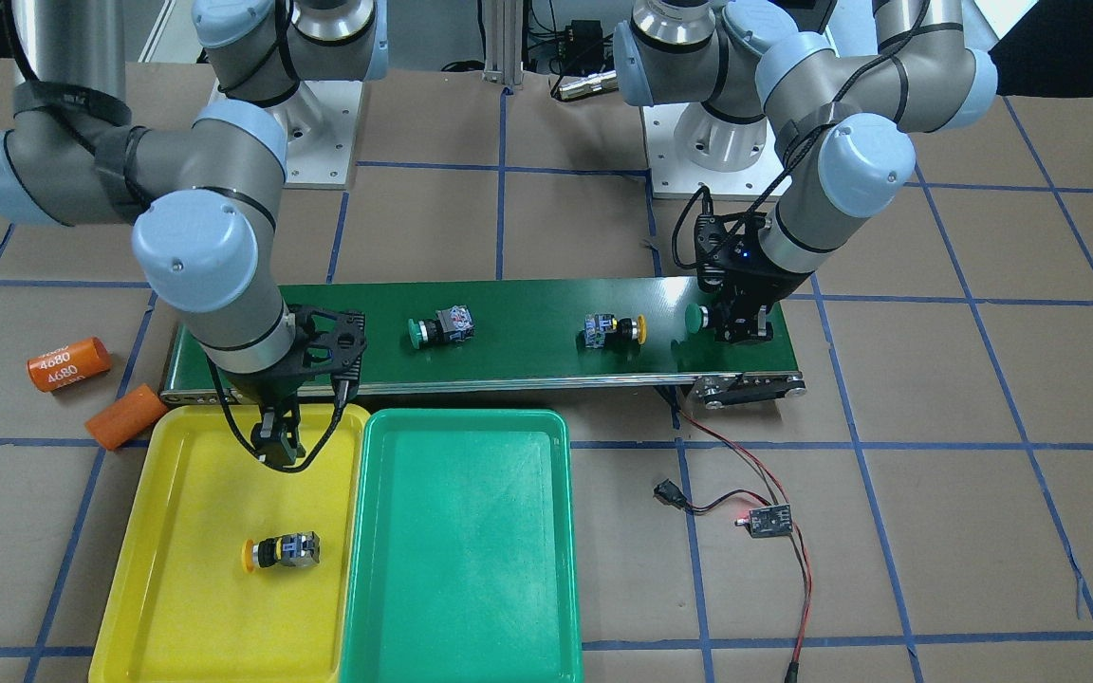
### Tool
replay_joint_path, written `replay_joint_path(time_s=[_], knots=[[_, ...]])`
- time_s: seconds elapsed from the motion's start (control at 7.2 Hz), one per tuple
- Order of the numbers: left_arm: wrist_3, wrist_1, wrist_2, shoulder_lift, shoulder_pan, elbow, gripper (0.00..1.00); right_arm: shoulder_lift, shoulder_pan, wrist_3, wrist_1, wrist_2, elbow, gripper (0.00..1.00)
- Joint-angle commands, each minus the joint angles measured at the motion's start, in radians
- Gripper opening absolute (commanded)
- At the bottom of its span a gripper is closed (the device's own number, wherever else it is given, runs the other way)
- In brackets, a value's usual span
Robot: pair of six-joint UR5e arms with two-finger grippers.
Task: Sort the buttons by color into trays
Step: 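Release the yellow switch in the yellow tray and move right gripper back to belt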
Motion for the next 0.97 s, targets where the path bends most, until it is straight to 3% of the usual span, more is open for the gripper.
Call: replay_joint_path(time_s=[0.0, 0.28, 0.42, 0.56, 0.83], knots=[[-0.001, 0.071, 0.001, 0.016, -0.002, -0.006, 1.0, -0.024, 0.019, 0.012, 0.005, 0.0, 0.029, 1.0], [-0.065, 0.062, -0.004, 0.045, -0.006, 0.034, 1.0, -0.012, 0.08, 0.171, 0.0, 0.018, 0.032, 1.0], [-0.198, 0.048, -0.01, 0.048, -0.014, 0.081, 0.99, -0.01, 0.11, 0.169, 0.005, 0.017, 0.034, 1.0], [-0.264, -0.028, -0.01, 0.053, -0.037, 0.148, 0.96, -0.006, 0.111, 0.158, 0.005, 0.03, 0.04, 1.0], [-0.468, -0.296, -0.001, 0.036, -0.092, 0.349, 0.94, -0.019, 0.106, 0.12, -0.007, 0.028, 0.083, 1.0]])
